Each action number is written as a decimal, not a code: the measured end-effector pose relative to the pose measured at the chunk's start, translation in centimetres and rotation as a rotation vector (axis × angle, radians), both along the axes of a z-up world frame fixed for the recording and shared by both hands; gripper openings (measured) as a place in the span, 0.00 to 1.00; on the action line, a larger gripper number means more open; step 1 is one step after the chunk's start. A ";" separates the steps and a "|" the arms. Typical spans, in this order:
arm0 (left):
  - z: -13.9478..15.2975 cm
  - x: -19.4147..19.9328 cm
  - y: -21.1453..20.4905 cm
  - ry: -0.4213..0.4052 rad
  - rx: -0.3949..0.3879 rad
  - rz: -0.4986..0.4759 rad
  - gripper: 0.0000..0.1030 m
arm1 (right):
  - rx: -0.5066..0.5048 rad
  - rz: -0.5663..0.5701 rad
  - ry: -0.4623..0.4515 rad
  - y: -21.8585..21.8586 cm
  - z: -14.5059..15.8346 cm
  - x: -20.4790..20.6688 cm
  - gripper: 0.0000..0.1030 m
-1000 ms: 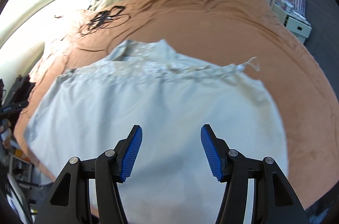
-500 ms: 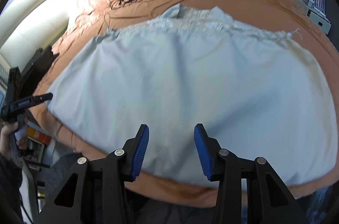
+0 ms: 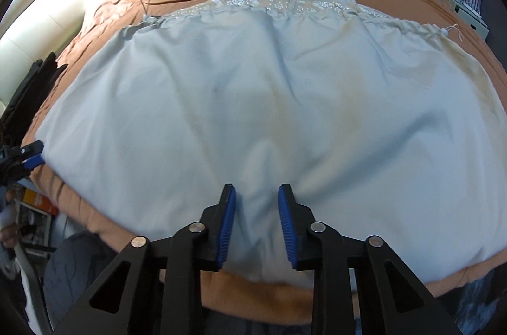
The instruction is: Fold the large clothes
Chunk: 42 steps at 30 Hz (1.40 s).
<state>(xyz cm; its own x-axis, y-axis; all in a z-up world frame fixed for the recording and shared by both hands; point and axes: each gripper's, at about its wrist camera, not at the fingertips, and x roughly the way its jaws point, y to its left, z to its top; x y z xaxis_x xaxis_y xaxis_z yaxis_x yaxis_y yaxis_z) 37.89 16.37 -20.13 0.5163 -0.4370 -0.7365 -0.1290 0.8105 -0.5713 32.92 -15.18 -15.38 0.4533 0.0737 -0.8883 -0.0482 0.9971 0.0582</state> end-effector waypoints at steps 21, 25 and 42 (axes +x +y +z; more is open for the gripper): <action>0.5 0.7 -0.9 -0.025 -0.122 0.037 0.21 | 0.061 -0.053 0.018 -0.8 -0.5 4.9 0.20; 2.5 0.3 -1.5 -0.086 -0.119 0.032 0.19 | 0.103 -0.072 -0.006 -1.4 1.5 3.3 0.15; 4.5 1.6 -2.3 -0.097 -0.143 0.059 0.17 | 0.075 -0.108 0.036 -1.2 -0.3 6.2 0.08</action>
<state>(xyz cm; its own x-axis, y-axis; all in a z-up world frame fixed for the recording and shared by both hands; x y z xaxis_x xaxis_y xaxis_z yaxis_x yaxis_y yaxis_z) 39.47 14.04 -15.60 0.6093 -0.5006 -0.6149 -0.1125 0.7131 -0.6920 39.12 -16.33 -15.66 0.4305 0.0932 -0.8978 0.0629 0.9891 0.1329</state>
